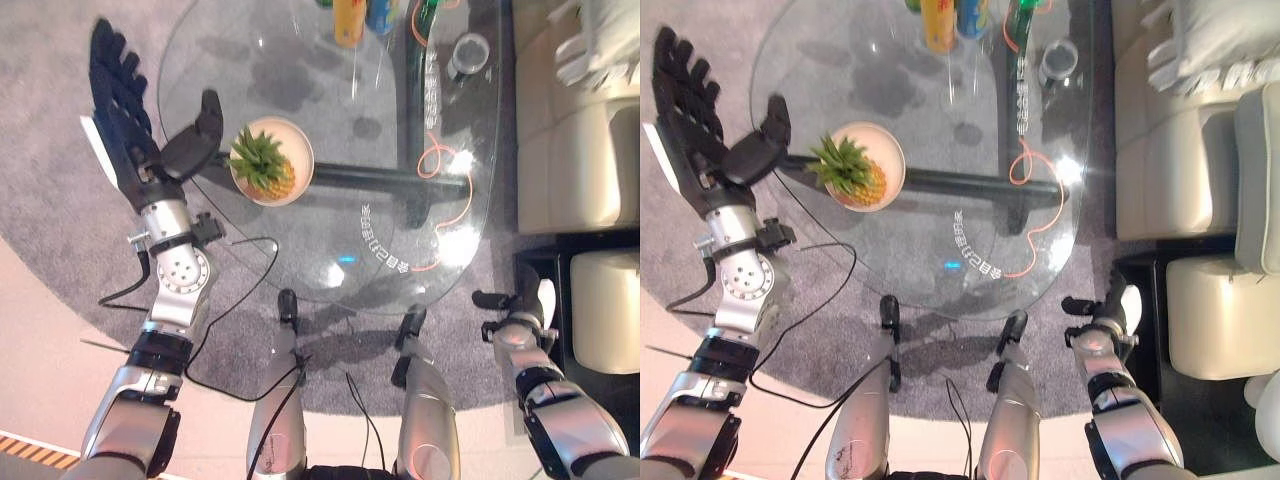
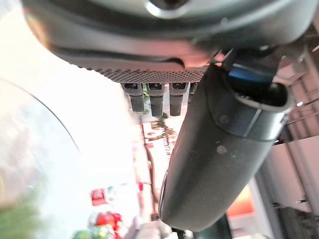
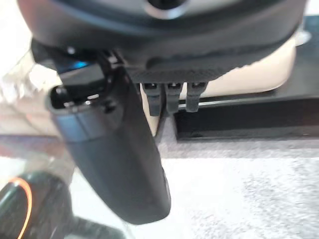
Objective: Pick up the fruit to the plate
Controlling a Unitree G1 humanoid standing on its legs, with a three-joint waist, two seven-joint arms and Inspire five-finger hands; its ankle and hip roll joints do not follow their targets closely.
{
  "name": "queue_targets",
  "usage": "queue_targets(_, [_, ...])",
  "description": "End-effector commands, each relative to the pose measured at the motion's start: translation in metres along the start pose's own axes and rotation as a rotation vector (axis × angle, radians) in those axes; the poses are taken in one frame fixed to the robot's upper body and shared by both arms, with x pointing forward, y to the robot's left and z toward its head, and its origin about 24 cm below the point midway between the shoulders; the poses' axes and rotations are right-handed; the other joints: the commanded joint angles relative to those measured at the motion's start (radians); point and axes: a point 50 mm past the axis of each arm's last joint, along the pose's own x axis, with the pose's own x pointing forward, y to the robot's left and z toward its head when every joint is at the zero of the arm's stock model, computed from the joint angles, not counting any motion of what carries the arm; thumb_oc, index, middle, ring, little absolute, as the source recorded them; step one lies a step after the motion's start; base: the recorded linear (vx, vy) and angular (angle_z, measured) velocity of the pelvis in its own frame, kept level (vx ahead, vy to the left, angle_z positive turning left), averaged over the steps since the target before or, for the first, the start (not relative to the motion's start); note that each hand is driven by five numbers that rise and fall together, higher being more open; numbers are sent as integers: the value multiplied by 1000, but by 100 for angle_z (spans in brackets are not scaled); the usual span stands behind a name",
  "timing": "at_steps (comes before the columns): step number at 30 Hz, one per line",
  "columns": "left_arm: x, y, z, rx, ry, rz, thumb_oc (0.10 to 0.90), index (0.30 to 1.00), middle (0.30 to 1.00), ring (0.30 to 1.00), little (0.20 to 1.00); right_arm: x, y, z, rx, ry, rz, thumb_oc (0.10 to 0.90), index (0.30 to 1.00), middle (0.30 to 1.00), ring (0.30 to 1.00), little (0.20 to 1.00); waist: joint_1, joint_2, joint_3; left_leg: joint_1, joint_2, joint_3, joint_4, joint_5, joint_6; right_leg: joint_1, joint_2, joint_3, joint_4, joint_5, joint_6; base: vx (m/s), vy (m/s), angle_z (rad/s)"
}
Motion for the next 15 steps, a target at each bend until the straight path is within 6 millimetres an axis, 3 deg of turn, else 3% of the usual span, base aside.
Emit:
queue_targets(1, [1, 43, -12, 49, 63, 65, 800, 900, 900, 900, 900, -11, -27, -57, -77, 100, -38, 800, 900, 900, 900, 900, 7, -6, -151, 27, 25, 2, 12, -65, -48, 60, -53, 16, -27, -16, 41, 216, 76, -1])
queue_targets(4, [-28, 70, -41, 164, 199, 80, 800, 900, 900, 900, 900, -25, -33, -89, -121, 163, -17, 800, 900, 900, 900, 900, -2, -6, -203, 86, 25, 14, -15, -58, -49, 115, -51, 12, -54, -7, 42, 199, 65, -1])
queue_targets(7, [-65, 109, -68, 286, 391, 119, 800, 900, 900, 900, 900, -40, -40, -120, -175, 244, 6, 800, 900, 900, 900, 900, -9, -5, -263, 150, 27, 30, -35, -57, -49, 174, -50, 8, -74, -2, 41, 212, 52, 0])
queue_targets(10, [-111, 144, -92, 398, 598, 154, 800, 900, 900, 900, 900, -53, -47, -144, -229, 324, 41, 800, 900, 900, 900, 900, -17, -8, -319, 213, 33, 48, -47, -63, -48, 229, -44, 5, -83, -6, 42, 209, 33, -10])
queue_targets(15, [-170, 174, -115, 545, 922, 139, 800, 900, 900, 900, 900, -73, -48, -174, -273, 489, 176, 800, 900, 900, 900, 900, -30, -16, -381, 286, 45, 74, -65, -71, -51, 298, -38, -10, -105, -4, 48, 150, -19, 0])
